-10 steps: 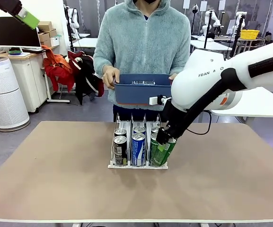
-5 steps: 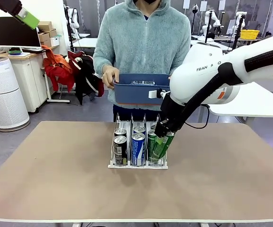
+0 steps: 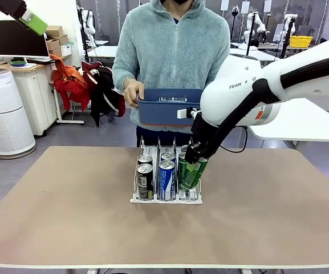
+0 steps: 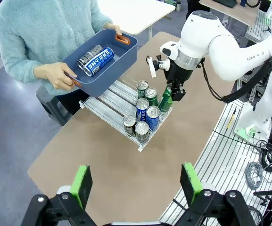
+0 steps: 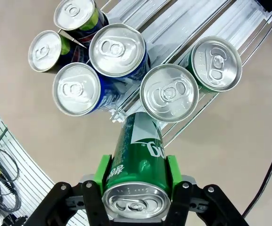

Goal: Fill the beverage cans into the dispenser.
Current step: Place the picked Sprite in the line of the Automatic Can Dispenser with the same cans.

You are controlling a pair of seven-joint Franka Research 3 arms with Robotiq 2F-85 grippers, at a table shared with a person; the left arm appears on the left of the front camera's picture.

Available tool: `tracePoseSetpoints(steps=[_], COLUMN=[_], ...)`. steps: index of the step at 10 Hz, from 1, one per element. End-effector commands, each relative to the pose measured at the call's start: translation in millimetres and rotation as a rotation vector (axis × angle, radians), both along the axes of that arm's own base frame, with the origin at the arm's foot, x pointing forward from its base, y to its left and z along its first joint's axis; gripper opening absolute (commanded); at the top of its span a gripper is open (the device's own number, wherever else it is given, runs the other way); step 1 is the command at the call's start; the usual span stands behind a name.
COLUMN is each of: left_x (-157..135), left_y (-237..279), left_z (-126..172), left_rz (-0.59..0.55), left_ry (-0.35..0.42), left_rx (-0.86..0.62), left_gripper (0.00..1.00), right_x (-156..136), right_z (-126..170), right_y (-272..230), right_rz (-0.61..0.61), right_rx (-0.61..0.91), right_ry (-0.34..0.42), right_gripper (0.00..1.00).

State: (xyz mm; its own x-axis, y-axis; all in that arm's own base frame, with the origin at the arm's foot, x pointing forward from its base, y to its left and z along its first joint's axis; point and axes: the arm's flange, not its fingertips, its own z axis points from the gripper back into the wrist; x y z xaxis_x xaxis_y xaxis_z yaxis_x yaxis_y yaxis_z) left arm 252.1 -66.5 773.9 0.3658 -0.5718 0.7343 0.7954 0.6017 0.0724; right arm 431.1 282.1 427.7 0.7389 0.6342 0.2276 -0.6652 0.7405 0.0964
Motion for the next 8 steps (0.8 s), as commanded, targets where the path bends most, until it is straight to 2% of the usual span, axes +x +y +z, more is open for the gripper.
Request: tracePoseSetpoints(steps=[1,4,8], left_x=[0.2,0.2,0.2], left_y=[1.0,1.0,1.0], left_z=[-2.5,-2.5,-2.5], left_rz=[-0.004,-0.004,-0.004], left_ry=[-0.005,-0.005,-0.005], left_rx=[0.007,0.007,0.007], left_gripper=[1.0,1.0,1.0], right_x=[18.3,16.0,14.1], right_z=[-6.1,-23.2,-28.9], right_y=[11.2,18.1,19.1], right_rz=[-0.006,0.023,0.042], right_rx=[-0.026,-0.039,-0.048], right_ry=[-0.076,-0.054,-0.023], right_gripper=[0.58,0.58,0.58])
